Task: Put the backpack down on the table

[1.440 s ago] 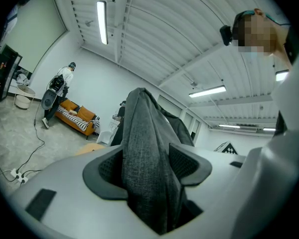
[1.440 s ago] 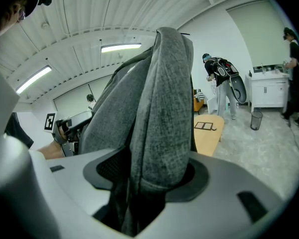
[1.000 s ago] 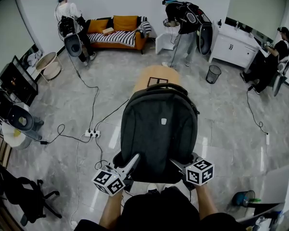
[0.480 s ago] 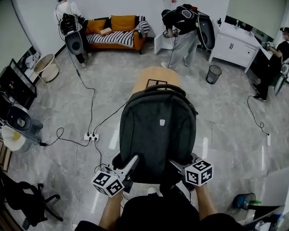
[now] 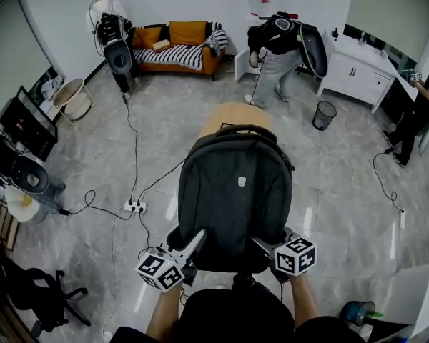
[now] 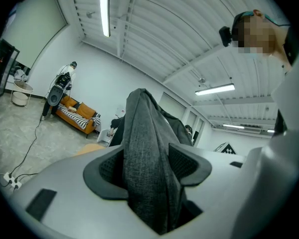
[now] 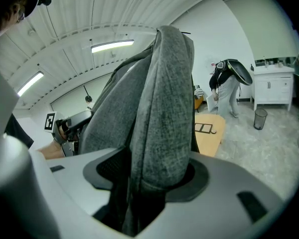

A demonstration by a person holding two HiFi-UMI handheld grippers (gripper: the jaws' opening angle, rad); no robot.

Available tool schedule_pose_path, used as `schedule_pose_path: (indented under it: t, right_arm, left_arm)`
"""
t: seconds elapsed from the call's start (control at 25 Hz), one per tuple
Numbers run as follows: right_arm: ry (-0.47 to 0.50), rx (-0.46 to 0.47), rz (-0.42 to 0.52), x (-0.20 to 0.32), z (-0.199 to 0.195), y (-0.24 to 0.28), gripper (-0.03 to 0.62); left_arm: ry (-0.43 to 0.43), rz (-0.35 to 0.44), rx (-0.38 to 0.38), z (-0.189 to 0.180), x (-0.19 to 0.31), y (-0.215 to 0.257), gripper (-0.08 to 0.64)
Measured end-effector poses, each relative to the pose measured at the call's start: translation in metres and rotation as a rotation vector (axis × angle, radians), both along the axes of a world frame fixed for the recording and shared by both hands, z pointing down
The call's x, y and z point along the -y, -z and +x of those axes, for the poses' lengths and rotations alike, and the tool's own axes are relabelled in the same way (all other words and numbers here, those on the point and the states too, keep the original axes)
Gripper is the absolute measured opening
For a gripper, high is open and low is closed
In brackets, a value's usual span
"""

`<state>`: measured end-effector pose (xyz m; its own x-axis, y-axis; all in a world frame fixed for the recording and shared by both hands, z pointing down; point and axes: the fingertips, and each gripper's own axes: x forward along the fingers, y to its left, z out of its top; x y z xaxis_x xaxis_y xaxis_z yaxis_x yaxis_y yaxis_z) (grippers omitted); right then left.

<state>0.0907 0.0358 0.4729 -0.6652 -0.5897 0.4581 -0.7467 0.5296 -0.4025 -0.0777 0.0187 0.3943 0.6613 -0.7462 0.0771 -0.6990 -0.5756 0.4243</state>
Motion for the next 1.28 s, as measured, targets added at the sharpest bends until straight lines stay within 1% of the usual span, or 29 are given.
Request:
schedule_pose_path:
  t: [0.32,0.52,0.92,1.28]
  right_arm:
    - [0.041,0.009,-0.002,0.037,0.028,0.000,0.236]
    - [0.064,0.017,-0.004,0.051,0.043,-0.002,0.235]
    - [0.089,0.041,-0.026,0.065,0.053,-0.011,0.235]
    - [0.086,0.033,-0.042,0.079,0.055,-0.018,0.235]
  left_arm:
    - [0.042,-0.005,0.010,0.028,0.031,0.001,0.264]
    - [0.063,-0.014,0.017,0.044,0.041,0.002,0.264]
    - [0.081,-0.028,0.042,0.056,0.052,-0.002,0.262]
    - [0.080,-0.050,0.031,0.058,0.068,-0.011,0.262]
